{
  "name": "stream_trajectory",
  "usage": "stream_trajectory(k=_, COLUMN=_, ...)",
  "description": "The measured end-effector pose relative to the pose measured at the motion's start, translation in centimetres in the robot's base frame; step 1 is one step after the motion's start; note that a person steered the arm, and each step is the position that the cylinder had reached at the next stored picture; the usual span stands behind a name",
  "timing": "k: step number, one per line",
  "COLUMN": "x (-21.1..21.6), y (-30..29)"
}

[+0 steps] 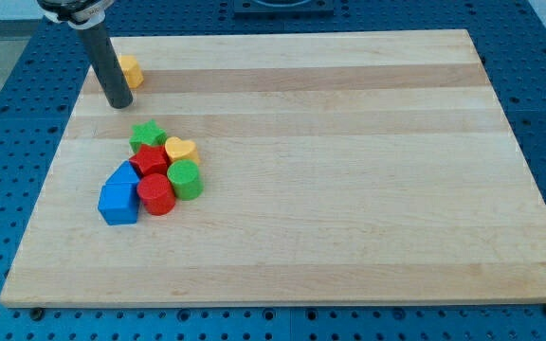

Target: Separate the red star from the group of blocks

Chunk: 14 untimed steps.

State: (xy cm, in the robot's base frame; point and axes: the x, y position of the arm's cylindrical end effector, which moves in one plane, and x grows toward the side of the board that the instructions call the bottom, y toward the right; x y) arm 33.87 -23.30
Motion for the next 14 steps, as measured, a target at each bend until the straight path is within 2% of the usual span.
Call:
stream_trajectory(k=1, x=0.1, y=-0.4)
stream_trajectory(k=2, x=5.7, y=-4.1)
stream_trajectory(k=4, x=10.3, y=-7.1)
stream_trajectory(k=5, x=18.5, y=-6.4)
stream_trajectory(k=6, x=21.6, y=-4.3)
stream_trajectory(k=7, x=23.4, y=1.8)
stream_trajectory(k=8, x=21.8, y=12.2)
stream_trajectory(k=10, x=21.2, y=12.7)
stream_trajectory(k=14, x=20.8, y=8.0)
